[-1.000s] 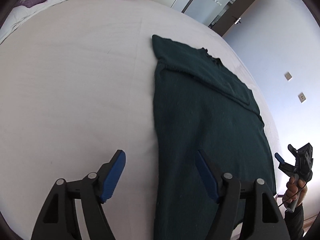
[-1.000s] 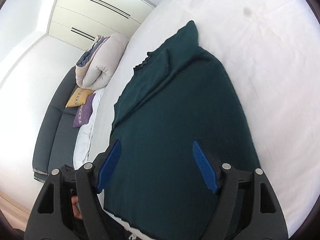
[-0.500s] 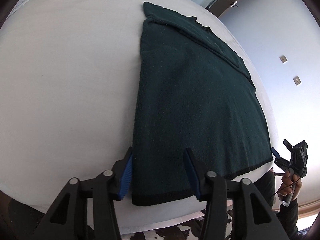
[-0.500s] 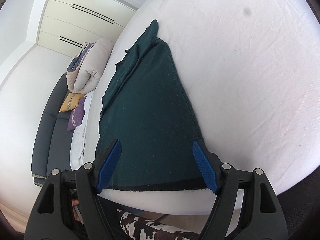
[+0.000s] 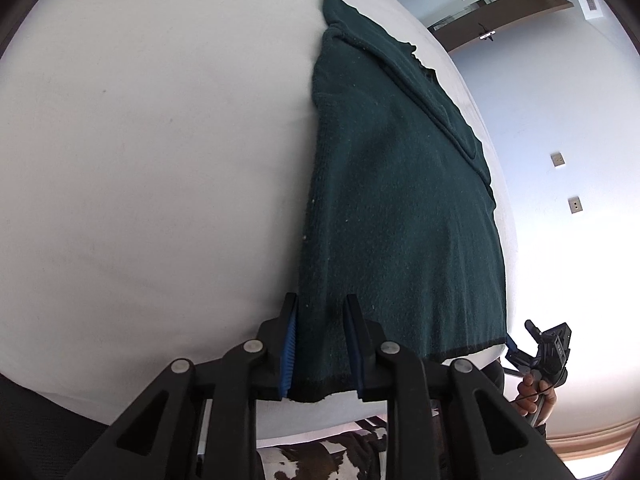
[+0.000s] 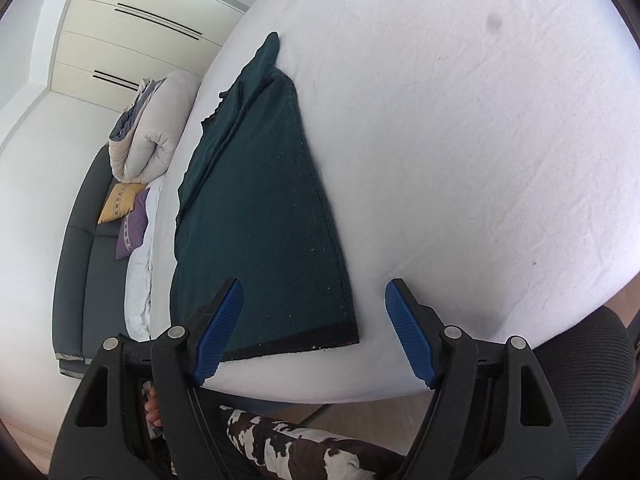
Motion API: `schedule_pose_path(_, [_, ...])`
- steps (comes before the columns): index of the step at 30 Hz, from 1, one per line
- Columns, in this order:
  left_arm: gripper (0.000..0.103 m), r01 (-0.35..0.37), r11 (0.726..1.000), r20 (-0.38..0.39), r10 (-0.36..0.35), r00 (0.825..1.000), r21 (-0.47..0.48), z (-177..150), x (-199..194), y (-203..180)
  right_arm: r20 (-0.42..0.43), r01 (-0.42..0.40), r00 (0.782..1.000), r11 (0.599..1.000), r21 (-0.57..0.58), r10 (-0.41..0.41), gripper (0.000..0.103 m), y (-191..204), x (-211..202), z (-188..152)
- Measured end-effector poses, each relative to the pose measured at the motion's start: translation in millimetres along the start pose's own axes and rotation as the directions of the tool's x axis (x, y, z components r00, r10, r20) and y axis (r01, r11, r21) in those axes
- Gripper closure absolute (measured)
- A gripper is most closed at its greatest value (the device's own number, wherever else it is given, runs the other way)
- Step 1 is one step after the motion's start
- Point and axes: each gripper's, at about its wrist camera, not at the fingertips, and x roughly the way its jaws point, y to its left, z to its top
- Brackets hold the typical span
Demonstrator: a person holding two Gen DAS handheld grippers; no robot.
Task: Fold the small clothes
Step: 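Grasp the hem with the left gripper while the right gripper grasps the hem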
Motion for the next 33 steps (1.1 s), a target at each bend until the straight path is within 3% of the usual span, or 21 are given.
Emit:
schedule_pose_path(5, [0.079,-0.003,1.000,-0.025,0.004,1.000,0.026,-2,1,-4,-0.064,-0.048,0.997,0.998,0.029,0.050,0.029,5,20,-1])
schedule_pose_path(11, [0.082,0.011,1.000,-0.033,-0.010,0.999,0.020,-2,0,0,-0.076,-0.119,0.989,0.989,0.085,0.126,0.034,1,28,0])
schedule_pose_path(12, [0.088,0.006,1.000,-0.031,-0.005,0.999,0.020,-3,-1,1,-0.077,-0.119,0.989,0.989,0.089,0.126,0.038,1,28,0])
schedule_pose_path(14, [0.094,0.009,1.000,-0.031,-0.009,0.999,0.008,-4,-2,5,-0.087,-0.114,0.989,0.989,0.100,0.122,0.065,-1,29,0])
schedule_pose_path(16, [0.096,0.029,0.999,-0.024,-0.030,0.999,-0.014,-6,-4,11,-0.101,-0.083,0.991,0.991,0.106,0.093,0.082,-5,32,-2])
schedule_pose_path(19, [0.096,0.035,0.999,-0.013,-0.035,0.999,-0.022,-9,-7,13,-0.089,-0.057,0.994,0.992,0.110,0.067,0.094,-8,31,-6])
schedule_pose_path(24, [0.098,0.030,0.999,0.018,-0.030,0.999,-0.026,-13,-14,10,-0.056,-0.044,0.997,0.994,0.099,0.050,0.097,-9,20,-9])
schedule_pose_path(33, [0.098,0.087,0.996,0.083,-0.084,0.993,-0.029,-13,-39,3,-0.005,-0.038,0.999,0.999,0.023,0.039,0.098,14,-6,-9])
